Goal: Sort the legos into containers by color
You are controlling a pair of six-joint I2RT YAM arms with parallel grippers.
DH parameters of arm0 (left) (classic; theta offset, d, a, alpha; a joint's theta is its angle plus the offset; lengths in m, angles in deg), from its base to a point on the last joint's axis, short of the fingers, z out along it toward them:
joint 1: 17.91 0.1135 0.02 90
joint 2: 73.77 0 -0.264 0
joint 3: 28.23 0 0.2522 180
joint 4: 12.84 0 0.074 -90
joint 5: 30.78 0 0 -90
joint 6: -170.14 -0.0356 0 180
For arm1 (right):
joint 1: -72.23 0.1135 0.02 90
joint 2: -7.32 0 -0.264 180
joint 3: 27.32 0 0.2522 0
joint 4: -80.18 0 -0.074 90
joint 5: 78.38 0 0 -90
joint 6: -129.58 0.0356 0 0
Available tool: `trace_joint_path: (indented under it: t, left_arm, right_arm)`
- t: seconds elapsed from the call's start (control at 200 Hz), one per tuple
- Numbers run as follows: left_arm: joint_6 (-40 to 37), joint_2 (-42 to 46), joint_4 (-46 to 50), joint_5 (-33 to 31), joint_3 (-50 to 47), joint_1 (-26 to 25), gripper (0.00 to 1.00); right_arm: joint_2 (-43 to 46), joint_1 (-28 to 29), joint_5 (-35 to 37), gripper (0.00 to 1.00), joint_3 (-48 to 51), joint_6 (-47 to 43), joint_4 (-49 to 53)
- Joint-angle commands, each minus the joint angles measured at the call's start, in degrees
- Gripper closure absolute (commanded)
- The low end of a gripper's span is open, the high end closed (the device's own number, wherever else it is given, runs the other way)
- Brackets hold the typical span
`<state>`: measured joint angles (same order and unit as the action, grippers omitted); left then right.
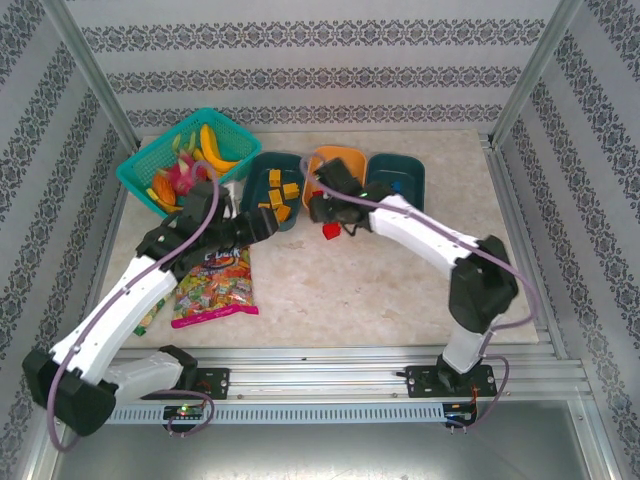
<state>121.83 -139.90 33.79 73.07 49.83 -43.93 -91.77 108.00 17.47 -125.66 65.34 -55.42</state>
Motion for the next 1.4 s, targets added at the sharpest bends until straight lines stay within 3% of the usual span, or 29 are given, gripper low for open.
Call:
trace_joint_path:
  t: [0.0,0.175,0.35,0.59,0.844,0.954,1.124,1.394]
  left_arm:
    - [-3.1,-6.3,-6.8,2.8,4.3,-2.1,0.21]
    - [-4.3,-18.3,-9.4,5.0,11.9,-3.7,0.21]
    - [-5.9,-27.8,-10.2,5.4,20.4,-5.1,0.22]
    - [-6.3,-36.1,-10.0,5.8,28.0,-5.4,0.22]
    - [-7.6,-39.8,-7.6,5.3,31.5,-5.5,0.22]
    - [-8.1,-39.7,-6.5,4.7,31.6,-5.6,0.22]
    - [-8.3,-38.8,-5.6,4.0,29.4,-6.0,0.22]
    - [-9.0,-38.8,-1.4,0.3,27.2,-8.7,0.22]
  right_arm:
    - [1.3,-7.4,-2.0,0.62,1.2,0.9,2.5]
    - [-4.5,-18.0,-6.0,0.62,-4.3,0.6,2.7]
    - [-15.7,-24.1,-8.3,0.62,-14.1,1.7,3.6]
    - [-29.8,-26.1,-8.2,0.62,-28.5,3.4,7.5]
    - [-38.3,-26.2,-6.9,0.59,-38.0,6.3,12.0]
    - [-39.1,-26.1,-5.9,0.55,-38.9,7.4,13.5]
    - [-37.0,-25.8,-5.5,0.37,-38.2,7.0,14.0]
    - [-21.5,-23.2,-4.2,0.33,-29.6,5.3,10.4]
